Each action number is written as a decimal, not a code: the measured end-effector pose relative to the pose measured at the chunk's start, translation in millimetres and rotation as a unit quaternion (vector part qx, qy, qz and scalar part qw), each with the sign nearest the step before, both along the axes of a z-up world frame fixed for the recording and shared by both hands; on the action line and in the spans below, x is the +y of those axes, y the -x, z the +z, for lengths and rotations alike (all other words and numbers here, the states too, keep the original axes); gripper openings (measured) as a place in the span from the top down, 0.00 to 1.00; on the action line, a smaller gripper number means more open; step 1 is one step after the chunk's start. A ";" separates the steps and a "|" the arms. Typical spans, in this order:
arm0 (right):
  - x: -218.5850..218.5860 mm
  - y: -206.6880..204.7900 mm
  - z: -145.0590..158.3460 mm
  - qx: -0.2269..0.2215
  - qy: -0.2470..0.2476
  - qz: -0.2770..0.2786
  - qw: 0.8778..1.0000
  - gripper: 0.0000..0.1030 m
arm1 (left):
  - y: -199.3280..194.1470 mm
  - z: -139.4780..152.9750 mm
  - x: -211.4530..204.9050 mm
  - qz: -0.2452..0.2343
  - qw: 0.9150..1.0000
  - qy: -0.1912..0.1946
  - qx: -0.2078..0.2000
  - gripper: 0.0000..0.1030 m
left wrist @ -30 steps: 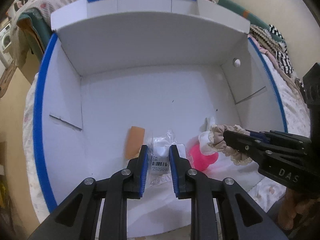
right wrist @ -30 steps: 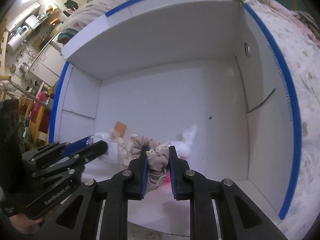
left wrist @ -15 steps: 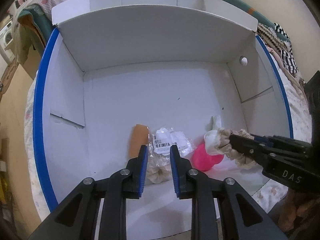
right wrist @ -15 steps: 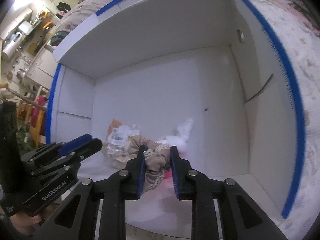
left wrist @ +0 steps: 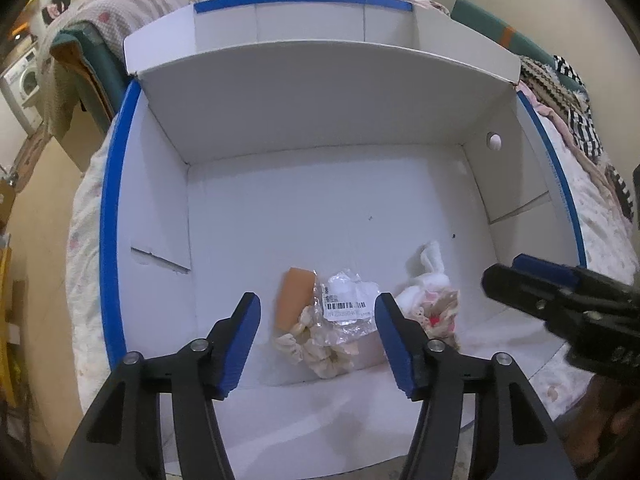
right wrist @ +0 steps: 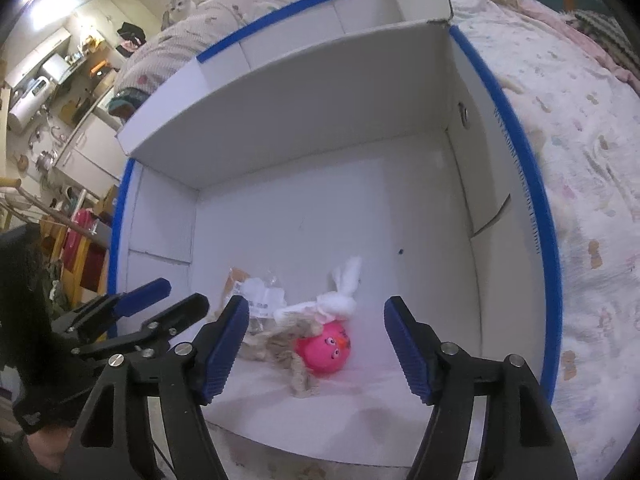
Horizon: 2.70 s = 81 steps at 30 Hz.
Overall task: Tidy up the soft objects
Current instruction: 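Withdraw both grippers from the box toward the blue slipper, then grasp the blue slipper with the right gripper while the left gripper grasps a small beige item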
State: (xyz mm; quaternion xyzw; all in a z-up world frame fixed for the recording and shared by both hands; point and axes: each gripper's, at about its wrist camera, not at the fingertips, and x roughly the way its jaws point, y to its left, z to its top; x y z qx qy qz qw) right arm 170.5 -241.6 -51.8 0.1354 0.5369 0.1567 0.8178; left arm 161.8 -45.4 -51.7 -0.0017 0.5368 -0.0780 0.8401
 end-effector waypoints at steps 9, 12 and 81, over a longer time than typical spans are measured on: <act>-0.2 4.0 11.3 -0.034 0.023 -0.007 0.999 0.00 | 3.6 1.2 2.1 0.012 1.000 0.004 -0.002 0.40; -2.6 4.5 11.5 -0.035 0.023 -0.008 0.999 0.00 | 6.4 2.3 1.7 0.013 1.000 -0.004 -0.008 0.39; 15.8 65.3 -84.3 0.090 -0.007 -0.042 0.995 0.00 | 97.5 -0.1 42.3 0.095 0.994 0.049 0.032 0.39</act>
